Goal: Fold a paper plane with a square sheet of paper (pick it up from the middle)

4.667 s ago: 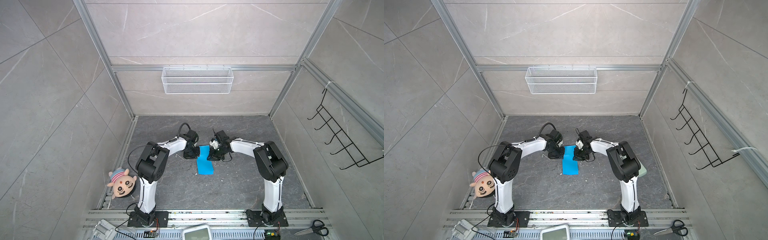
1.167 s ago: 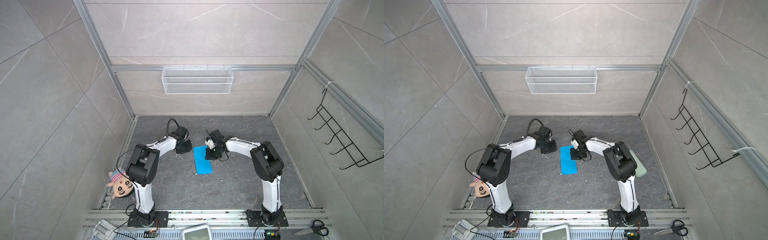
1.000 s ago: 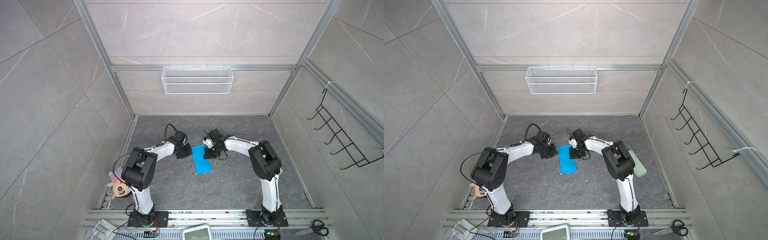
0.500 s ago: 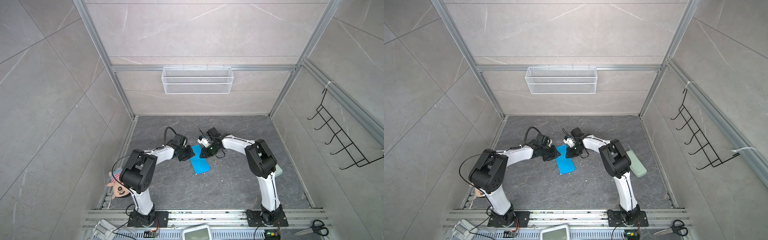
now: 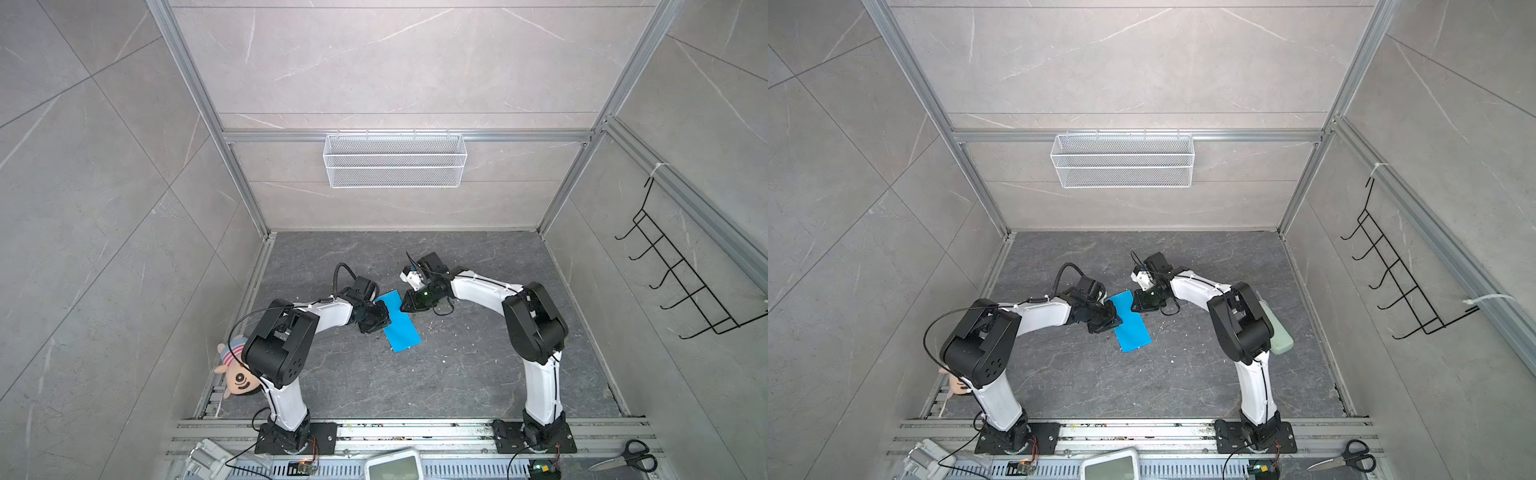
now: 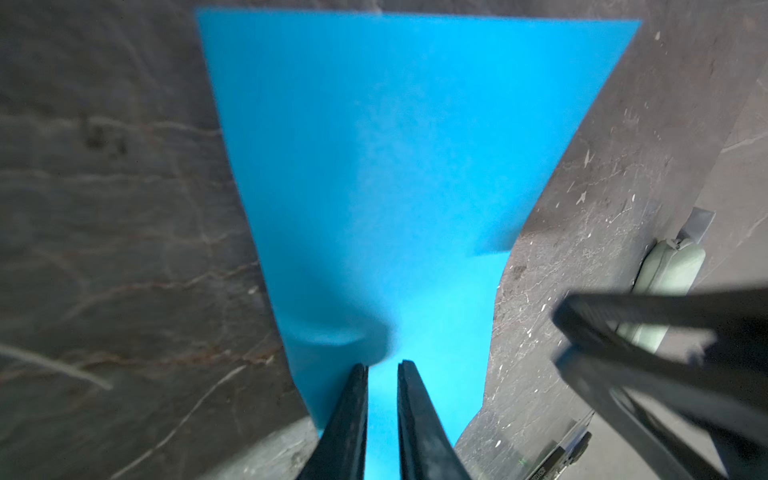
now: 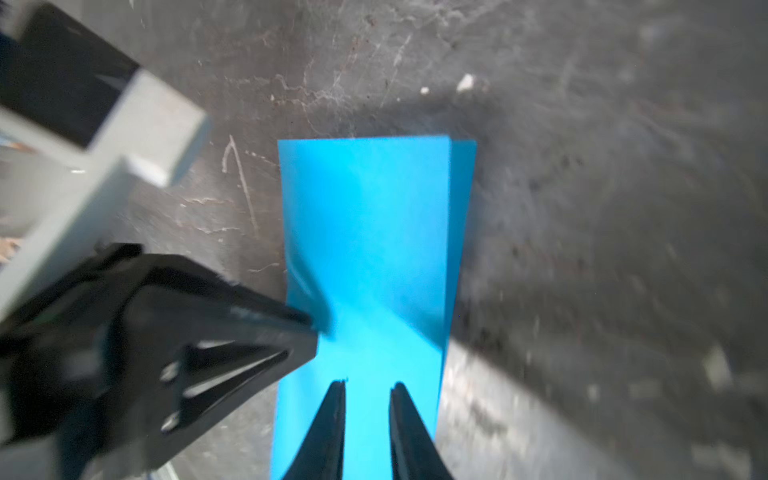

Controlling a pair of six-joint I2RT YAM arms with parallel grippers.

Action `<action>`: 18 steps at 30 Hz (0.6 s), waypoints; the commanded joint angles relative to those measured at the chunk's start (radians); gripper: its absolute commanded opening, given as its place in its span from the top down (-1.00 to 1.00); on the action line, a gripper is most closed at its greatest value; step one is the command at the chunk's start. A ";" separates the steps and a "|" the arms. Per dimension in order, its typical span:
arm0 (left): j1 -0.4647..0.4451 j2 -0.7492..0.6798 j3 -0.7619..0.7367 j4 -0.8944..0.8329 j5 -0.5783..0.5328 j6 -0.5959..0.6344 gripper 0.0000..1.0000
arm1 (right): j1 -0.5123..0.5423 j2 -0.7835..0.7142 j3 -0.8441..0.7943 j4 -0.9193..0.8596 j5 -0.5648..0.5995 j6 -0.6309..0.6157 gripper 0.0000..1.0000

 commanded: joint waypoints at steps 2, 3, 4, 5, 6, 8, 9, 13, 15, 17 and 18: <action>-0.014 -0.008 -0.026 -0.032 -0.047 -0.082 0.61 | 0.040 -0.119 -0.139 0.042 0.074 0.203 0.56; -0.019 -0.012 -0.032 -0.029 -0.052 -0.101 0.61 | 0.050 -0.142 -0.178 0.051 0.082 0.236 0.56; -0.027 -0.016 -0.039 -0.024 -0.058 -0.118 0.61 | 0.060 -0.163 -0.215 0.062 0.091 0.277 0.56; -0.034 -0.018 -0.042 -0.020 -0.063 -0.134 0.60 | 0.067 -0.179 -0.244 0.080 0.090 0.309 0.56; -0.042 -0.018 -0.045 -0.015 -0.071 -0.147 0.60 | 0.075 -0.196 -0.275 0.102 0.083 0.342 0.56; -0.051 -0.019 -0.049 -0.010 -0.083 -0.169 0.59 | 0.099 -0.215 -0.317 0.131 0.082 0.397 0.57; -0.051 -0.021 -0.052 -0.008 -0.090 -0.176 0.59 | 0.109 -0.221 -0.327 0.145 0.081 0.415 0.58; -0.054 -0.033 -0.070 0.025 -0.097 -0.207 0.59 | 0.150 -0.203 -0.329 0.180 0.040 0.440 0.58; -0.054 -0.040 -0.070 0.040 -0.085 -0.216 0.58 | 0.178 -0.182 -0.314 0.172 0.037 0.434 0.59; -0.053 -0.044 -0.069 0.054 -0.076 -0.227 0.58 | 0.200 -0.171 -0.316 0.187 0.039 0.443 0.60; -0.052 -0.048 -0.070 0.060 -0.073 -0.231 0.59 | 0.207 -0.165 -0.317 0.196 0.034 0.450 0.61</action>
